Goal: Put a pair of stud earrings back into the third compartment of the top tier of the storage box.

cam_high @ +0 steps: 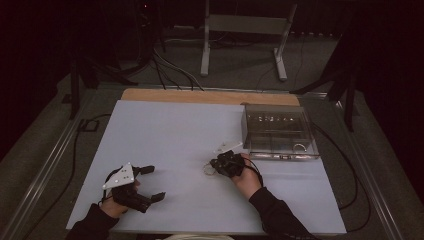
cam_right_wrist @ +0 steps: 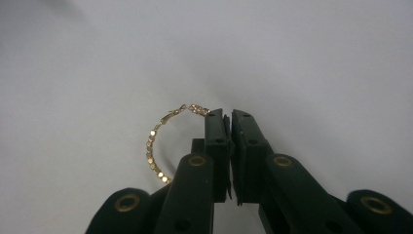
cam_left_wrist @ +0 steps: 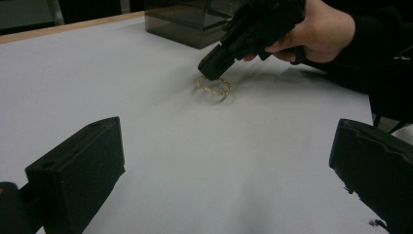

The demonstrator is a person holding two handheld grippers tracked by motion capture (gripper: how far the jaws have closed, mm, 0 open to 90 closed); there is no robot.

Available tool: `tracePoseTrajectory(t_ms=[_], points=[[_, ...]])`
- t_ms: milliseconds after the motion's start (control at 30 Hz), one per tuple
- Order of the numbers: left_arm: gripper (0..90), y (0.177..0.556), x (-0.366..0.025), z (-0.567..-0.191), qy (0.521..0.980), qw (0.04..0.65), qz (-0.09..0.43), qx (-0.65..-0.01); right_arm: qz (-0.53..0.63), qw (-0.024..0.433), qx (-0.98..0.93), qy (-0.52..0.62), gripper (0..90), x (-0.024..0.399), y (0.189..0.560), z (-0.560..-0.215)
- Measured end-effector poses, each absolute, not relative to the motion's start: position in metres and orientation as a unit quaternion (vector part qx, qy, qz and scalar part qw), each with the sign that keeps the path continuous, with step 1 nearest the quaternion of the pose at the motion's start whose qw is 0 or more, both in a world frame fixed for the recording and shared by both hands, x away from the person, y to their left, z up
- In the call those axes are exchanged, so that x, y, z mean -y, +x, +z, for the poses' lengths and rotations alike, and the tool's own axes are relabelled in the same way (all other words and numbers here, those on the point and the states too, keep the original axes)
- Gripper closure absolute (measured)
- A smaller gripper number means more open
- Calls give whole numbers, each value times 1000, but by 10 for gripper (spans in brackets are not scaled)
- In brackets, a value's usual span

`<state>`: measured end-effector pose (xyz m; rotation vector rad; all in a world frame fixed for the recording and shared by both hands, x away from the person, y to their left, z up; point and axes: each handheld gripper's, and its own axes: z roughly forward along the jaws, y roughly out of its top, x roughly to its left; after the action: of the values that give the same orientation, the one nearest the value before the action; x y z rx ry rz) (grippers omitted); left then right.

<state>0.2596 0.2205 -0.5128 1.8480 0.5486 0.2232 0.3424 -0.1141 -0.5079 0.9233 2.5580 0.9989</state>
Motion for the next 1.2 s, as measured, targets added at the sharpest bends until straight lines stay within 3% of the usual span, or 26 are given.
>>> tracePoseTrajectory(t_ms=[567,1200], points=[[5,261,-220,-513,788,563,94,-232,369,133,-859,328,865,132,337,-480],[5,260,-220,-513,788,562,95,-232,399,180,-829,348,864,167,333,-436]])
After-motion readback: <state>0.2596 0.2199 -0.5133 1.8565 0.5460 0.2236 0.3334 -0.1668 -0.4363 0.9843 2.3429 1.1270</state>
